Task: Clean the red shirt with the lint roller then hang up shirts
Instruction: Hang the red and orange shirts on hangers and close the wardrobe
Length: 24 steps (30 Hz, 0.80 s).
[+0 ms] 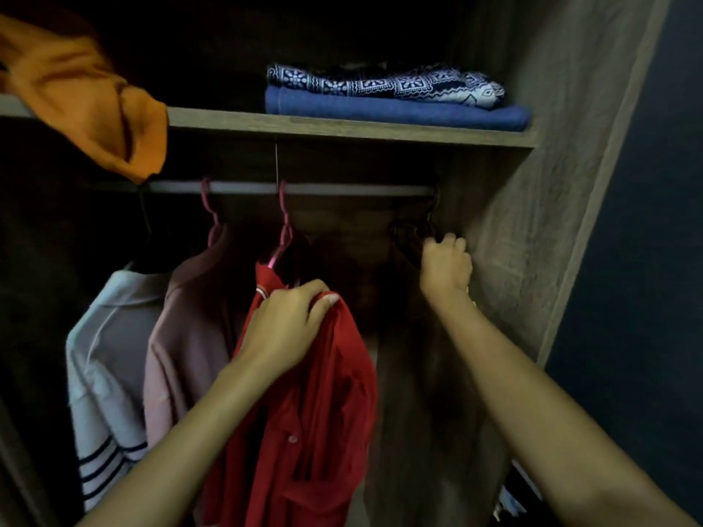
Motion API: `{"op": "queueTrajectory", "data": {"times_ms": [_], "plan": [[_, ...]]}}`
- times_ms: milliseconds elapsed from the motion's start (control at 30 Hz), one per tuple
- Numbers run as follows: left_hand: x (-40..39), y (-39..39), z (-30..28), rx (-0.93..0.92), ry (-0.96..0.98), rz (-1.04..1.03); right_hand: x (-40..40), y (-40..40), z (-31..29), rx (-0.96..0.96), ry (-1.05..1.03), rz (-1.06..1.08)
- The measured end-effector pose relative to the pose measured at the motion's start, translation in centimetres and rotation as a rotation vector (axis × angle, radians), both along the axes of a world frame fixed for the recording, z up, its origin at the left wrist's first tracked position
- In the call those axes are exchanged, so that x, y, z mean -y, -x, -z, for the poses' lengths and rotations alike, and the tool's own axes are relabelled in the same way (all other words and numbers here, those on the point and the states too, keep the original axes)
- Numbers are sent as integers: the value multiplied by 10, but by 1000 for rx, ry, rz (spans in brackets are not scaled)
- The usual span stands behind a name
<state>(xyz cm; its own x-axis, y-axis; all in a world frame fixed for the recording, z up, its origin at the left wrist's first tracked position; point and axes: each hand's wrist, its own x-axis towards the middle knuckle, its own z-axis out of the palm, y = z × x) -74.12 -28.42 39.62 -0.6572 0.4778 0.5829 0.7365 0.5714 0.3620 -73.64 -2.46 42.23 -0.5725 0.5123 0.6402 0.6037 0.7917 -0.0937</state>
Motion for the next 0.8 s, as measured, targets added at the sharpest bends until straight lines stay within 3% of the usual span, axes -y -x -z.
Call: {"op": "queueTrajectory", "data": {"times_ms": [200, 467, 567, 667, 800], "plan": [[15, 2, 3, -3, 4, -42, -4, 5, -11, 46, 16, -38], [22, 9, 0, -13, -48, -53, 17, -1, -34, -318, 501, -227], [22, 7, -1, -13, -65, -48, 27, 0, -14, -494, 860, -484], [23, 8, 0, -19, -77, -40, 37, 1, 10, -452, 1407, -746], [24, 12, 2, -26, -80, -40, 41, 8, 30, -335, 1559, -769]]}}
